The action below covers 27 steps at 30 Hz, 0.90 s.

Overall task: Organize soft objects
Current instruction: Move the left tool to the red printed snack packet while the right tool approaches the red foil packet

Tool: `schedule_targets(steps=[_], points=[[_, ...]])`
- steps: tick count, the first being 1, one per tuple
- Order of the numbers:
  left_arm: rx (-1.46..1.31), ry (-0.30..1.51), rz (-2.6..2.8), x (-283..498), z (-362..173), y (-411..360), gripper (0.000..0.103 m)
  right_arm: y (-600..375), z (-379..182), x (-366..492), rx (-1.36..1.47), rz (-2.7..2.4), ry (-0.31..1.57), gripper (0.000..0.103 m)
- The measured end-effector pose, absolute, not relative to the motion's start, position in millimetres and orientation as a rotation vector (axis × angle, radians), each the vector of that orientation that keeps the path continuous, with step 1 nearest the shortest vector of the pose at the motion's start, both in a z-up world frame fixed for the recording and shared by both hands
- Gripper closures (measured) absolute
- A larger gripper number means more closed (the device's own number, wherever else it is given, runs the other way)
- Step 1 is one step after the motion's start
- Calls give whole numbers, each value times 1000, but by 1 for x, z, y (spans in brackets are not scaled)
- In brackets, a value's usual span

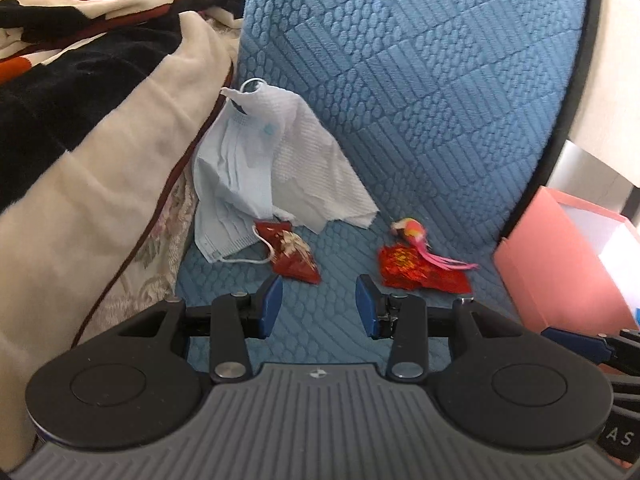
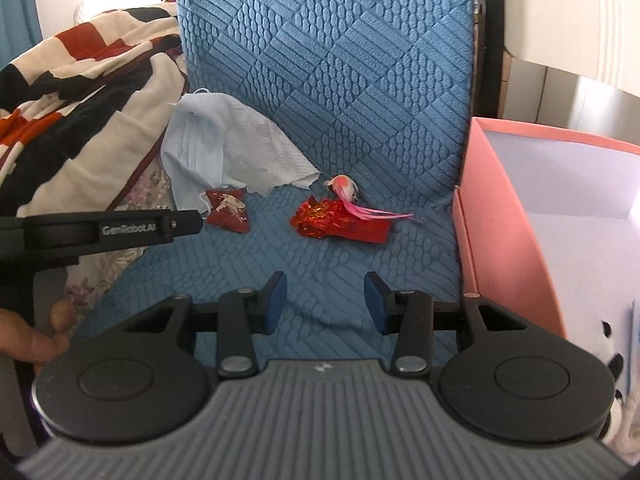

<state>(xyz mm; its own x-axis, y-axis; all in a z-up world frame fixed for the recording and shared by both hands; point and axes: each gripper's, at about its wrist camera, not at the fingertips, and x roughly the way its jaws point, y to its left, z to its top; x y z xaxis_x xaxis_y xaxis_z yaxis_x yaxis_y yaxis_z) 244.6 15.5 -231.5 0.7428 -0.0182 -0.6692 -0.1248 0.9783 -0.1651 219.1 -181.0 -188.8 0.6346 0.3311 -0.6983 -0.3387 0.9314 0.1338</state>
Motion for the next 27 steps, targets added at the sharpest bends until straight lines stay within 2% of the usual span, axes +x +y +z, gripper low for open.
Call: schedule_targets(steps=[11, 19, 23, 27], points=[[-283, 768, 69, 287, -242, 29, 57, -149, -206, 265, -100, 446, 790, 58], [-350, 761, 53, 313, -241, 54, 64, -128, -224, 295, -162, 503, 803, 59], [-357, 785, 70, 327, -246, 59, 64, -123, -231, 312, -153, 519, 817, 63], [-408, 795, 75, 337, -250, 71, 64, -127, -241, 329, -125, 500, 862, 72]])
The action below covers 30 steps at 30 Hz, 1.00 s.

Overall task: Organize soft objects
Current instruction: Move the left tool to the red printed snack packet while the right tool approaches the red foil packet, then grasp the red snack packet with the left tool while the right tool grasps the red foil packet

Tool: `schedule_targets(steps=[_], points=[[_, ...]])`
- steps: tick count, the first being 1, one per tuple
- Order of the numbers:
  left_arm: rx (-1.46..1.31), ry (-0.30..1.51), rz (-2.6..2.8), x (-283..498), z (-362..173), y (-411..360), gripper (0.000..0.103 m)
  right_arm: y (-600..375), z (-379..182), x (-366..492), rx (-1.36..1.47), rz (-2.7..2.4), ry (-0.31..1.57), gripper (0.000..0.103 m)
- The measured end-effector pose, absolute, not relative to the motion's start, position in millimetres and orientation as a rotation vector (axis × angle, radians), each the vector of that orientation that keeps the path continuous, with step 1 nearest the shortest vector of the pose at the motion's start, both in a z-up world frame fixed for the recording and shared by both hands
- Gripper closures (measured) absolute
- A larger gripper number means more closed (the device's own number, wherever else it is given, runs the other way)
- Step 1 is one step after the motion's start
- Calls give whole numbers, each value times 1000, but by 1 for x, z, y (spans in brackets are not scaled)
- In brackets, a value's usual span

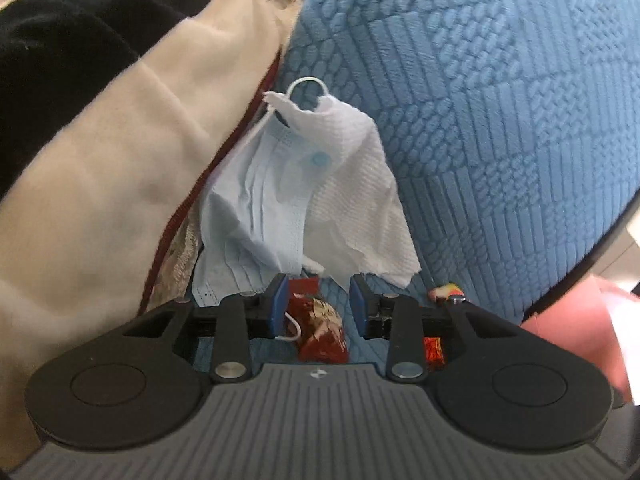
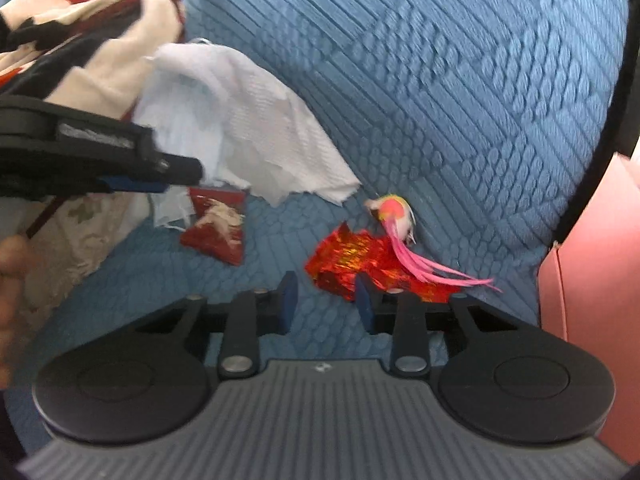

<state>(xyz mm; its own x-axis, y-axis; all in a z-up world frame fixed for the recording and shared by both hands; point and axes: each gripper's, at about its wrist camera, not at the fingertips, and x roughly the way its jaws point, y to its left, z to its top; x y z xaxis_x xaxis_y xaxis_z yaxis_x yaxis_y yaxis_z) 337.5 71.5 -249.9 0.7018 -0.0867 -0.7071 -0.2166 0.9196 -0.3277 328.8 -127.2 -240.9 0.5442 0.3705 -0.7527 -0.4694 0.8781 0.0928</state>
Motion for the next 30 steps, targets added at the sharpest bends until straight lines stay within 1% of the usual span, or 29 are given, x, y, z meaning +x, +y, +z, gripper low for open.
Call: schedule_targets(steps=[5, 6, 7, 12, 13, 14, 15, 19, 22, 24, 25, 27, 30], points=[[-441, 811, 48, 348, -255, 76, 65, -131, -246, 340, -114, 495, 855, 72], [-448, 811, 36, 350, -257, 76, 69, -132, -246, 342, -110, 493, 854, 72], [-453, 817, 25, 351, -258, 75, 69, -133, -246, 344, -104, 491, 853, 72], [-412, 856, 16, 354, -267, 65, 69, -131, -250, 352, -112, 481, 844, 71], [-403, 871, 15, 355, -269, 63, 69, -131, -252, 355, -114, 476, 844, 70], [-399, 890, 8, 358, -272, 61, 69, -131, -254, 357, -114, 478, 845, 67], [-397, 907, 8, 359, -274, 60, 69, -131, -255, 359, -117, 480, 849, 66], [-361, 931, 42, 361, -280, 57, 69, -133, -258, 364, -108, 481, 853, 65], [-373, 936, 43, 361, -283, 56, 69, -135, -261, 367, -102, 476, 863, 59], [-361, 937, 47, 364, -285, 55, 69, -138, -263, 367, -100, 460, 866, 52], [-357, 935, 48, 365, -284, 54, 69, -139, -263, 368, -92, 456, 869, 51], [-347, 935, 46, 366, -286, 53, 69, -143, -265, 369, -73, 444, 876, 46], [-341, 930, 48, 367, -288, 51, 68, -144, -265, 367, -76, 437, 871, 43]])
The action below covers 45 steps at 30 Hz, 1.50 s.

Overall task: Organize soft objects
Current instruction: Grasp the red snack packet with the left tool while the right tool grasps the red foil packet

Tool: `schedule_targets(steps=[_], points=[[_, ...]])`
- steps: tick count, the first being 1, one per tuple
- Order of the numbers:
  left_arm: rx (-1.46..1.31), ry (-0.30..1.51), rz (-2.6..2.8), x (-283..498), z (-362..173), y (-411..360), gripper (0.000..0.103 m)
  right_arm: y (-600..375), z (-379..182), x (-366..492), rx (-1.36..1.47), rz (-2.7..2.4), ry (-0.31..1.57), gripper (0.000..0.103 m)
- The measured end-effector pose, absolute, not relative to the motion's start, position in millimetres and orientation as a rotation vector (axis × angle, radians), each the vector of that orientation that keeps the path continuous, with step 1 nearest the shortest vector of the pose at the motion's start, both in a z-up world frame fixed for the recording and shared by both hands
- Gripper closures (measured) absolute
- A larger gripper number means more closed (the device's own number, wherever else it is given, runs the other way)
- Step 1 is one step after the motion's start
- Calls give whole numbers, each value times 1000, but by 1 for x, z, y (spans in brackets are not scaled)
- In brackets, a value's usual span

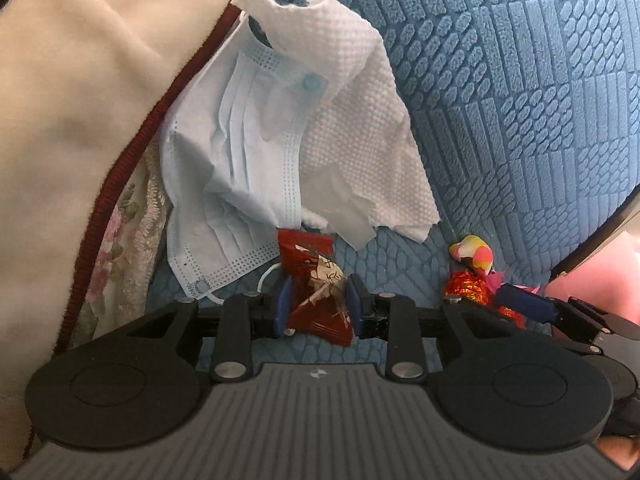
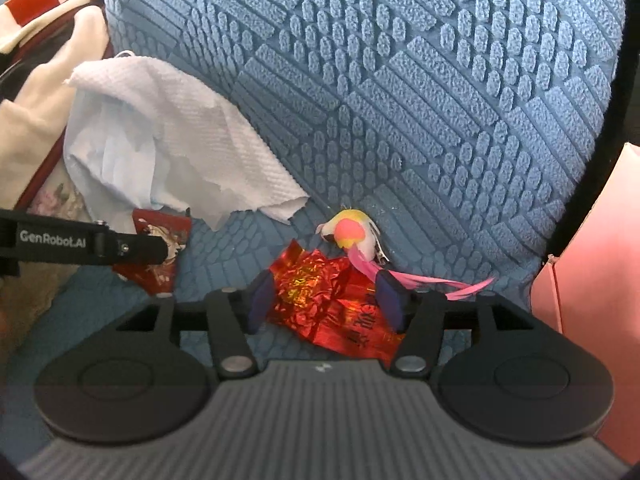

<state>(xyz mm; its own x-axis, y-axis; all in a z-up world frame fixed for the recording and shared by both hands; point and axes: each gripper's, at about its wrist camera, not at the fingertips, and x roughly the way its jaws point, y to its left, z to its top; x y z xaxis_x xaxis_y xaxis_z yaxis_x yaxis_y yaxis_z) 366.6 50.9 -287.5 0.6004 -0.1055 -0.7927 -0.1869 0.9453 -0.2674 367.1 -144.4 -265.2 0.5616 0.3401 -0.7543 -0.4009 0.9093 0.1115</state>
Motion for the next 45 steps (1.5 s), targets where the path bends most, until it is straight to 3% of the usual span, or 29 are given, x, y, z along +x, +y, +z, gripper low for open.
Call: schedule_targets(steps=[8, 12, 20, 45], points=[[-303, 927, 43, 366, -290, 44, 66, -133, -265, 365, -114, 470, 877, 40], [-292, 923, 46, 366, -292, 40, 65, -125, -268, 362, -155, 488, 871, 49], [-270, 929, 29, 363, -288, 38, 71, -115, -260, 356, -202, 499, 873, 56], [-295, 912, -39, 287, -263, 20, 73, -141, -223, 310, -84, 516, 924, 57]])
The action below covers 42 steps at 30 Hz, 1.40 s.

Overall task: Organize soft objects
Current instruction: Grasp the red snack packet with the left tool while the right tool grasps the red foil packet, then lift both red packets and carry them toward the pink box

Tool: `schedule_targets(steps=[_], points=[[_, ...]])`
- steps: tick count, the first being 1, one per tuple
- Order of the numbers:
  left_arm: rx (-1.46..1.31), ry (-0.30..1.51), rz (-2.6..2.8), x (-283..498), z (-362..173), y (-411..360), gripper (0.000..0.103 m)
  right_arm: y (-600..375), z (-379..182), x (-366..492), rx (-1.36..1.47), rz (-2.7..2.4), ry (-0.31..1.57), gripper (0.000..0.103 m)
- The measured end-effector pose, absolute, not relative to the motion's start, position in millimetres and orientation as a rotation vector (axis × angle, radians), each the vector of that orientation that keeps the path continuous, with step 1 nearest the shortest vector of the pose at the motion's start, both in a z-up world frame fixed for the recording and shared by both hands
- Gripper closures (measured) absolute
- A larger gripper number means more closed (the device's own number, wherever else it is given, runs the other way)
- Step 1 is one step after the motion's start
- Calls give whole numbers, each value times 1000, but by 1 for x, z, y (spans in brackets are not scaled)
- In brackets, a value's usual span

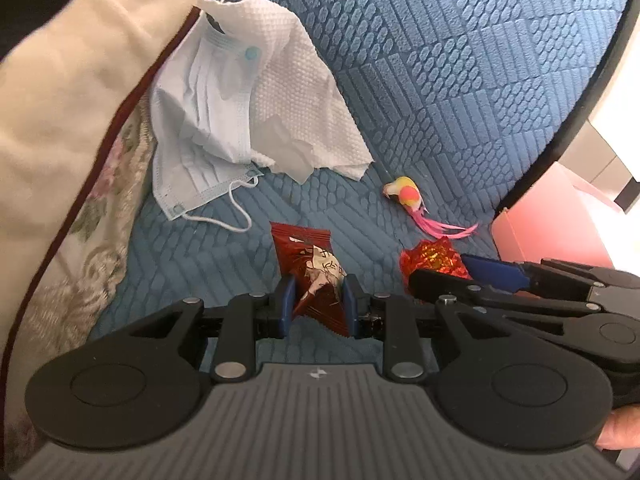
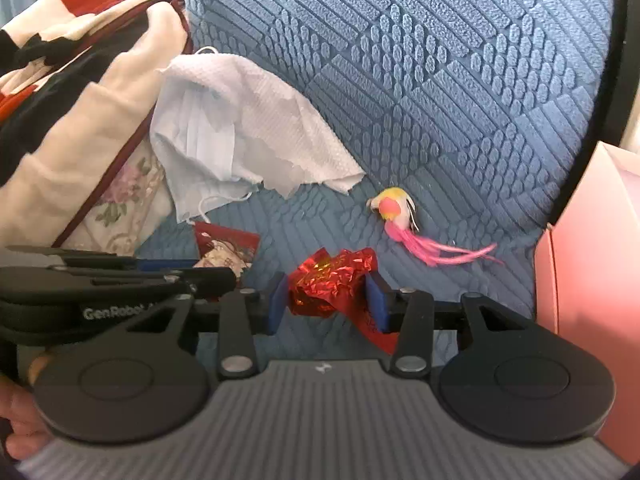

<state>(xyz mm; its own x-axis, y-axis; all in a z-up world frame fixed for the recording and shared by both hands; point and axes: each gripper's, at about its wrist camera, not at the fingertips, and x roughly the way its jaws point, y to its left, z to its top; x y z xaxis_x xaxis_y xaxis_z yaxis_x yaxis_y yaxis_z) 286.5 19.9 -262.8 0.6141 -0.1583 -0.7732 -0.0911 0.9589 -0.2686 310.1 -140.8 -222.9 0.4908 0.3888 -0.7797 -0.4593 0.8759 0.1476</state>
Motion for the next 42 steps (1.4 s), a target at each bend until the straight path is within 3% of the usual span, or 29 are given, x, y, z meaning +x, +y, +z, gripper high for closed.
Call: schedule_targets(steps=[42], points=[[-263, 843, -86, 163, -220, -3, 73, -181, -174, 169, -33, 406, 876, 58]])
